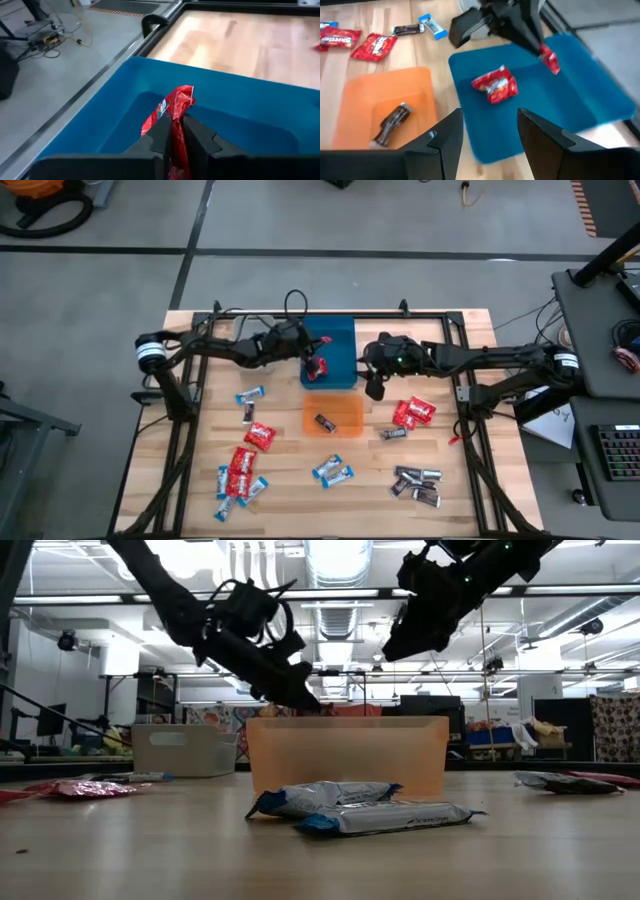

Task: Sort candy
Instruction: Put the red candy into the blue bin, then put the brown chocolate bar into the orange bin

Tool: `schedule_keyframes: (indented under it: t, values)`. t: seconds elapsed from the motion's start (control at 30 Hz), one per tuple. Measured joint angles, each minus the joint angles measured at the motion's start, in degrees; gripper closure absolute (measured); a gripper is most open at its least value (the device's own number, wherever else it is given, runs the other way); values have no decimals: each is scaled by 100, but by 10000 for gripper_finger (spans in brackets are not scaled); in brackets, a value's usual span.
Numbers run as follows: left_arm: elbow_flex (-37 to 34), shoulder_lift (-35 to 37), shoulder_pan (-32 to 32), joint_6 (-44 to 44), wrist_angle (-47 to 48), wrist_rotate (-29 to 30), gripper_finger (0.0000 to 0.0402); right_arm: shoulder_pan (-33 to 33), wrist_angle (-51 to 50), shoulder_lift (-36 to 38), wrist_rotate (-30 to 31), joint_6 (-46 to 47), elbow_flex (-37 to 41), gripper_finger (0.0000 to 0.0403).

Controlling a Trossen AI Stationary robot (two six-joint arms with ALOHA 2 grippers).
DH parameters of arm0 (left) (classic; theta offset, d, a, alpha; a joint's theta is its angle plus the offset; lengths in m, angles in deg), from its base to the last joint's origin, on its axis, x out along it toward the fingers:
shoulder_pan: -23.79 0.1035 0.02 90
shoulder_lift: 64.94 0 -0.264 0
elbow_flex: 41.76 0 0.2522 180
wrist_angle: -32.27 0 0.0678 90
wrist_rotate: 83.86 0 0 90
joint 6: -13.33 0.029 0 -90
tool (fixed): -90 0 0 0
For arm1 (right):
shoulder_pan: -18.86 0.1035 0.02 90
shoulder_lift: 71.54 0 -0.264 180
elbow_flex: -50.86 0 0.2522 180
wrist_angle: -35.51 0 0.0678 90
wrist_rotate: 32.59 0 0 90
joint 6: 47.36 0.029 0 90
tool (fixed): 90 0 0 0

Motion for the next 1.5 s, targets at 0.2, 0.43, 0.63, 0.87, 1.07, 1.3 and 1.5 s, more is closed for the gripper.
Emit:
schedule_keyframes:
  t: [0.2,0.43,0.63,0.87,1.07,1.3,1.5]
  values:
    - [76,-153,5,-3,0,-7,347,37,-534,268,-133,567,0,225]
    - [71,-45,5,-69,7,-9,291,128,-798,430,-140,1019,0,225]
    - [64,581,-160,-202,703,-144,267,312,-1368,469,-794,1858,0,225]
    - [-306,1625,-856,-337,842,-475,280,1002,-1880,446,-1484,3175,0,225]
    - [-808,2399,-1512,-648,834,-481,290,1914,-2465,403,-1487,4428,0,225]
    - [-1331,2885,-2065,-1156,695,-468,293,3200,-2577,-8,-1478,5089,0,225]
    - [-1500,2964,-2312,-1500,561,-459,293,4096,-2885,-497,-1479,5538,-2,226]
